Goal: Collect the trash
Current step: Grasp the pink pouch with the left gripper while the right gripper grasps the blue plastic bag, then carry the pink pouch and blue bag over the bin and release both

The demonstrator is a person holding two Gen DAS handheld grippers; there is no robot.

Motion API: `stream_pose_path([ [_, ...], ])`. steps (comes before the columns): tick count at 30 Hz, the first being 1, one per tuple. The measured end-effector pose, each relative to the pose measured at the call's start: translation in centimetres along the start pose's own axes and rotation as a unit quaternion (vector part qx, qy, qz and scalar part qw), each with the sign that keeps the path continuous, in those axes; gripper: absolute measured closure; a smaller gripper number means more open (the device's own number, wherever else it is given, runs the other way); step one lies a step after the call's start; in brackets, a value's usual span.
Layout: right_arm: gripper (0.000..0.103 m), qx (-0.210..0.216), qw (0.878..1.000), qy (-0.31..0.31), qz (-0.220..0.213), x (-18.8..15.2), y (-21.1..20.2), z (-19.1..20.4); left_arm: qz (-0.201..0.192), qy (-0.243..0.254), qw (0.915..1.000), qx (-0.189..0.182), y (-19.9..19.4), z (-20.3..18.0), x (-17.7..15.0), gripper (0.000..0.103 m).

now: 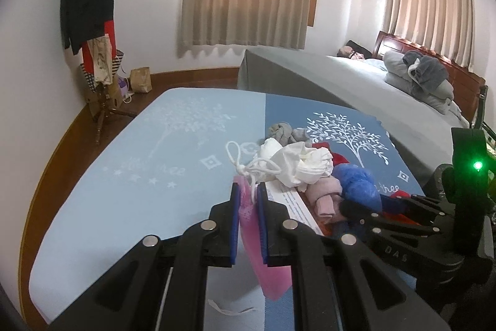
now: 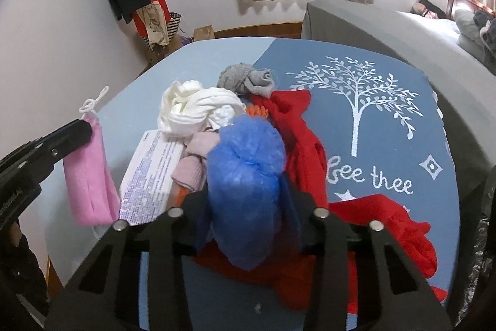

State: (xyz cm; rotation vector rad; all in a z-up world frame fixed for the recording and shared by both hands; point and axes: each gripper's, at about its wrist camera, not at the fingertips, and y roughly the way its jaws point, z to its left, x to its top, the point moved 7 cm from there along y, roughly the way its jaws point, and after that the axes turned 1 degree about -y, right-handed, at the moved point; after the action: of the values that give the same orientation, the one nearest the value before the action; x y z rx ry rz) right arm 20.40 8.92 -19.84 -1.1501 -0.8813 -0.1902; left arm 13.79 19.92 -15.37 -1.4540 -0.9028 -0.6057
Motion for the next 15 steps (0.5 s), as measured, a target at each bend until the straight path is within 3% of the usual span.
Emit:
stream_pose_path([
  [15,0.068,0.018,0.999,0.010,-0.042,1.4,-5.2,-0.7,-0.019,0.007,0.9996,-0.019,-1.4,-2.2,1.2,0.092],
])
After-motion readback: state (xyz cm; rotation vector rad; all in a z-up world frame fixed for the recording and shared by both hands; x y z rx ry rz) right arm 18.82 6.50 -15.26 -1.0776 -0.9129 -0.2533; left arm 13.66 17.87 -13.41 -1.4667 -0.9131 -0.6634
